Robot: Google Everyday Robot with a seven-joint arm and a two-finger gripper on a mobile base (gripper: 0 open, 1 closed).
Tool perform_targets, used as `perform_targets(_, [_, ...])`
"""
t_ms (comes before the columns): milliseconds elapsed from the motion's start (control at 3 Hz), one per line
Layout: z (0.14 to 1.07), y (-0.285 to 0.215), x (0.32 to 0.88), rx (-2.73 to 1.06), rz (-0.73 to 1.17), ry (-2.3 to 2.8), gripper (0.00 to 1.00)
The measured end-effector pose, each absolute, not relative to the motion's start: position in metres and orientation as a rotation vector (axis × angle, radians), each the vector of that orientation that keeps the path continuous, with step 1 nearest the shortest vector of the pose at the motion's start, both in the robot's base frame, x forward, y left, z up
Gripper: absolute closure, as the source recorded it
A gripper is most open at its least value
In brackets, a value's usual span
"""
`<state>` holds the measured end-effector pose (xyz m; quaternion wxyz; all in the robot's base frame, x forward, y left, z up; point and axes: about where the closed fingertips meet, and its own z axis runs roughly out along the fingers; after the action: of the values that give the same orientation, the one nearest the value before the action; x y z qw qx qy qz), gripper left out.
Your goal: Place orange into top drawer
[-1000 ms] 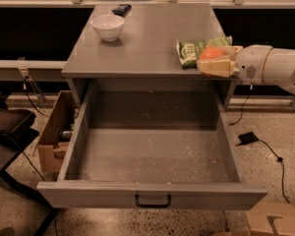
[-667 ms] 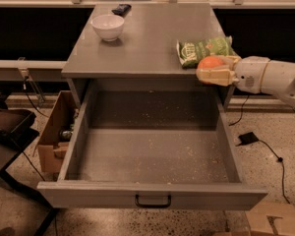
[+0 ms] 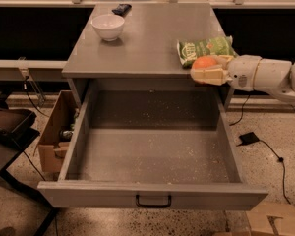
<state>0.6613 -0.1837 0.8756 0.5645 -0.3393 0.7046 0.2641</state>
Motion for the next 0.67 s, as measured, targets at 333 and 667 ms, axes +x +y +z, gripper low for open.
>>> perform_targets(333, [0.836,-0.144,0.652,-0.951,0.64,1.701,1.0])
perform_targets(667, [0.786,-0.106,0.633,-1.065,0.701,1.744,1.0])
